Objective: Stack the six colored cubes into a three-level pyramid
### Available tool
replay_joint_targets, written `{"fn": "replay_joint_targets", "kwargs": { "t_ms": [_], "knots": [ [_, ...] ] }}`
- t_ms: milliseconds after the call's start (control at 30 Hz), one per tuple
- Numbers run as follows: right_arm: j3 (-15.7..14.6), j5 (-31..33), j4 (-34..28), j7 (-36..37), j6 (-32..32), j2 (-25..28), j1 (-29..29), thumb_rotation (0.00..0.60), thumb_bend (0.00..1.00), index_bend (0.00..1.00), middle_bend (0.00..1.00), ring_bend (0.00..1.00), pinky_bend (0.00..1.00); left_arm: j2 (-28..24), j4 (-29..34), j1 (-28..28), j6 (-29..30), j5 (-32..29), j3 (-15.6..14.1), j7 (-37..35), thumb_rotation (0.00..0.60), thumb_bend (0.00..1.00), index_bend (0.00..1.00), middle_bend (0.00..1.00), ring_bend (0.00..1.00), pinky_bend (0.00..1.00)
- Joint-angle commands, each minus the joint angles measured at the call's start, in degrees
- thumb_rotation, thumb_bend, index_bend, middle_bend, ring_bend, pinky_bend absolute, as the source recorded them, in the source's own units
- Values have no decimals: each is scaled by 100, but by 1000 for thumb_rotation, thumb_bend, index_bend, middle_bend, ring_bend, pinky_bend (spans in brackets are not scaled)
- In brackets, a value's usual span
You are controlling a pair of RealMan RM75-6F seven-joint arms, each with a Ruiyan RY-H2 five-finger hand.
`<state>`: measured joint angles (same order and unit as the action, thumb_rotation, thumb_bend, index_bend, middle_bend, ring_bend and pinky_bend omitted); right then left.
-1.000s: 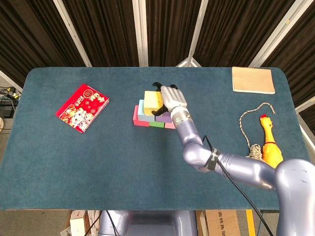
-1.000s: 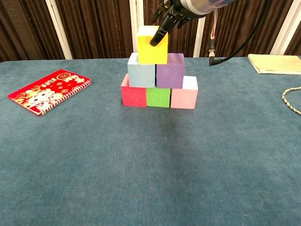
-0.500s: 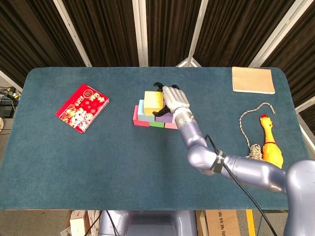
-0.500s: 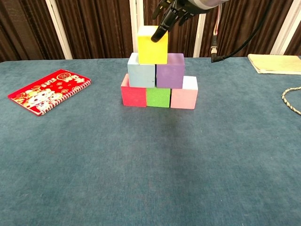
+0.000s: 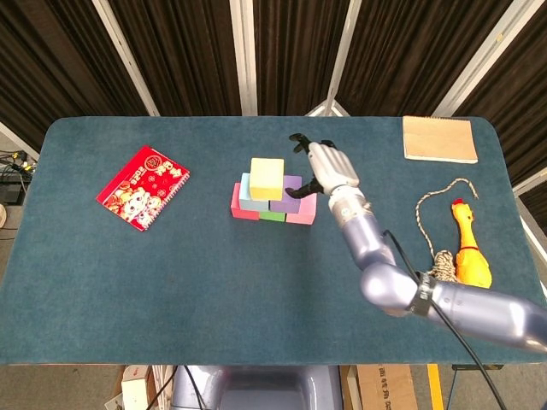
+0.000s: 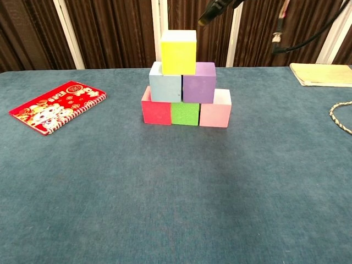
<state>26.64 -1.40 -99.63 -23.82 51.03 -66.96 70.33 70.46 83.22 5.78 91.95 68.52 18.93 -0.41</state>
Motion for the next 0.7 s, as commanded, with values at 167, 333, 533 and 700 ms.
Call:
{"fn": "replay_joint_targets", "kwargs": {
  "t_ms": [167,333,533,700],
  "knots": [
    [-63,-547,-687,410,199,572,-587,600,247,143,241,184,0,53,-15,28,57,193,-93,26,600,316,160,67,1,0],
    [-237,-980,-972,672,223,759,-979,600,247,143,241,184,0,74,-35,60,29,287,-152,51,600,316,160,69,1,0],
    [-500,-1553,-1106,859,279,916,-1384,600,247,143,240,184,0,12,-74,81,-118,309,-189,-97,600,316,160,68,1,0],
    [-902,-2146,-1331,791,639,827,-1714,600,247,154,240,184,0,-98,-79,47,-294,218,-199,-341,600,316,160,68,1,0]
  ]
}}
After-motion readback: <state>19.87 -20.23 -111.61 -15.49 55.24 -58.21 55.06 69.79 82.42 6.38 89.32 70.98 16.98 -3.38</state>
